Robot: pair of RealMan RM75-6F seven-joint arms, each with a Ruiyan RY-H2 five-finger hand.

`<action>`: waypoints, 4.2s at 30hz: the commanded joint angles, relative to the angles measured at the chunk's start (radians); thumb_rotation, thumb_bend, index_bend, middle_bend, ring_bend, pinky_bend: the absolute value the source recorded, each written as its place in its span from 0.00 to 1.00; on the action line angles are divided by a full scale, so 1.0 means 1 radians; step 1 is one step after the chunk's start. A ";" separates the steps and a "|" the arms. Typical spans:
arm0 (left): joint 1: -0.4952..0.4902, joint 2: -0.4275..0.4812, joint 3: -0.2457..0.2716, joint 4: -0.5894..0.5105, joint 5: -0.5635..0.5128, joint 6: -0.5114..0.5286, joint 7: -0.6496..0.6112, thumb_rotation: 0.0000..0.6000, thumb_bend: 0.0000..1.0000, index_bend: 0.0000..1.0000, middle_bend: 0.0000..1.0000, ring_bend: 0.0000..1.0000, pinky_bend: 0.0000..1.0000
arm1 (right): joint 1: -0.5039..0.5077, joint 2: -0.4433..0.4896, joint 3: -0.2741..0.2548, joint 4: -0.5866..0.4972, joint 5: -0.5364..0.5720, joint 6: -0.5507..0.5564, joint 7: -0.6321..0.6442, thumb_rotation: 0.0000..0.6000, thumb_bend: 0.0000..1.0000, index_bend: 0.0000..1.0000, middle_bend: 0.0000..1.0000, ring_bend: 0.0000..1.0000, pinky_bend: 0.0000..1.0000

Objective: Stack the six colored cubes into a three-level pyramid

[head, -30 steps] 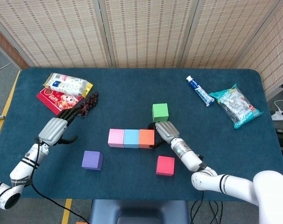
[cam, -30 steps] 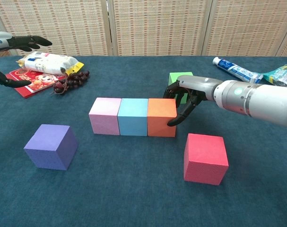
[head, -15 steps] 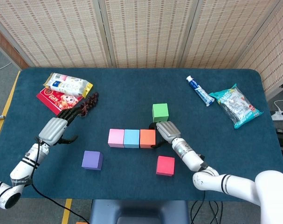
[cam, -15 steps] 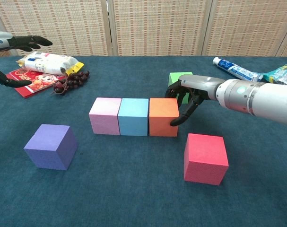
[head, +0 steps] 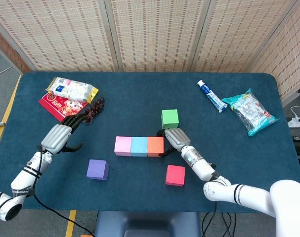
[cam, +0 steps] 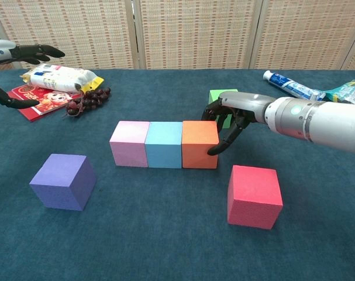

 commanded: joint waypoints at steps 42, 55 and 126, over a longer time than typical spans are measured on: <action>0.034 0.028 0.008 -0.041 -0.019 0.024 0.041 1.00 0.34 0.00 0.00 0.00 0.07 | -0.046 0.204 -0.061 -0.139 -0.219 0.171 -0.191 1.00 0.04 0.00 0.00 0.00 0.01; 0.046 0.034 0.003 -0.034 -0.044 0.014 0.025 1.00 0.34 0.00 0.00 0.00 0.07 | -0.009 0.045 -0.061 0.093 -0.248 0.114 -0.084 1.00 0.00 0.00 0.00 0.00 0.00; 0.129 -0.090 0.123 -0.163 -0.014 -0.042 0.235 1.00 0.32 0.13 0.09 0.05 0.20 | -0.370 0.487 -0.084 -0.199 -0.368 0.450 0.189 1.00 0.00 0.00 0.00 0.00 0.00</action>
